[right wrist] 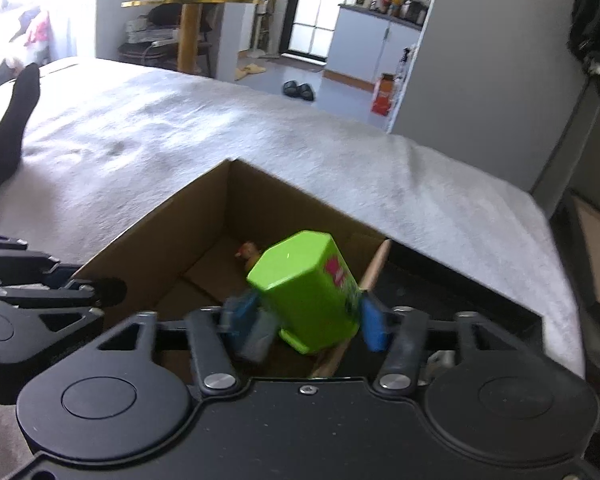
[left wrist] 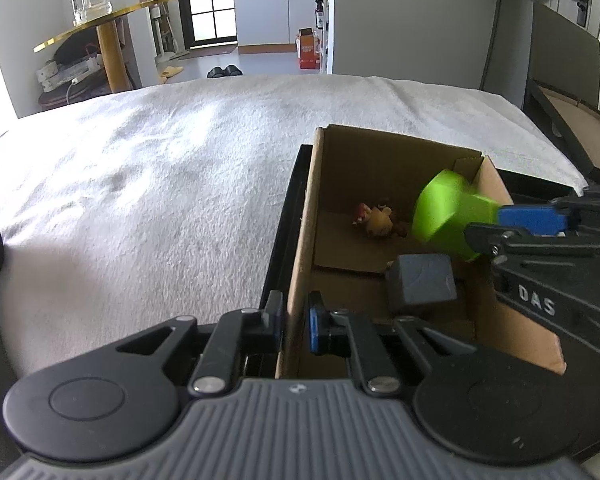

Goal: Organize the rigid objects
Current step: 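Carry the green container into the cardboard box and open the right gripper, then move the right gripper down to the pink plush figure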

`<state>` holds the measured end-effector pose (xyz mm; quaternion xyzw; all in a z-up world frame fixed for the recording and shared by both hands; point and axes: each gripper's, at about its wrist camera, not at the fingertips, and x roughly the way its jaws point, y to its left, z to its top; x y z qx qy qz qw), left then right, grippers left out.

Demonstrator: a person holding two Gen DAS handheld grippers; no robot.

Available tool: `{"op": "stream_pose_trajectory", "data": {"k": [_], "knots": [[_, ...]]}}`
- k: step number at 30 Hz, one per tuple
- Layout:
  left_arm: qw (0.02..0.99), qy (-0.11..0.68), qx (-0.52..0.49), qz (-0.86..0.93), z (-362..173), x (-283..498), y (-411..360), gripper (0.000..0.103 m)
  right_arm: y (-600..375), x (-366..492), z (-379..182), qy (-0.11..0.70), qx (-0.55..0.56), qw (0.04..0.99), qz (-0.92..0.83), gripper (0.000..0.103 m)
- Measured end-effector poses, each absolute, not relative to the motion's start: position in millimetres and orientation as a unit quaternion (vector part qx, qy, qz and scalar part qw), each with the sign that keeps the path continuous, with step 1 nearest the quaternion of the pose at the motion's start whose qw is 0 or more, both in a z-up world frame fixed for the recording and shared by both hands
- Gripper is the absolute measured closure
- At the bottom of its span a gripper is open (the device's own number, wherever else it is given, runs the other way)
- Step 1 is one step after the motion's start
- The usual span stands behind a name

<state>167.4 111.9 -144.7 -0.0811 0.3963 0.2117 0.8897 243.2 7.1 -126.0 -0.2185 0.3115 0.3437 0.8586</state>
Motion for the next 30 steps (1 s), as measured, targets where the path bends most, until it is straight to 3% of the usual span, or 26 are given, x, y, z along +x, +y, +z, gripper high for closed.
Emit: {"op": "stream_pose_trajectory", "data": {"k": [2,11,15,20,25,30], "knots": [[0.890,0.396,-0.083,0.212,-145,167,113,0.092,10,246,-128,0.314,-0.217,0.858,0.345,0.079],[0.887,0.402,-0.080,0.214,-142,168,112,0.089,3,250,-114,0.305,-0.202,0.874,0.320,0.076],[0.885,0.406,-0.075,0.216,-140,169,109,0.082,-14,247,-108,0.306,-0.190,0.880,0.309,0.064],[0.887,0.399,-0.054,0.226,-134,168,102,0.048,-36,246,-107,0.316,-0.170,0.887,0.289,0.047],[0.887,0.399,-0.045,0.229,-132,170,96,0.040,-58,244,-109,0.321,-0.155,0.895,0.267,0.026],[0.885,0.406,-0.032,0.225,-131,171,91,0.038,-72,245,-112,0.326,-0.137,0.899,0.257,0.017]]}}
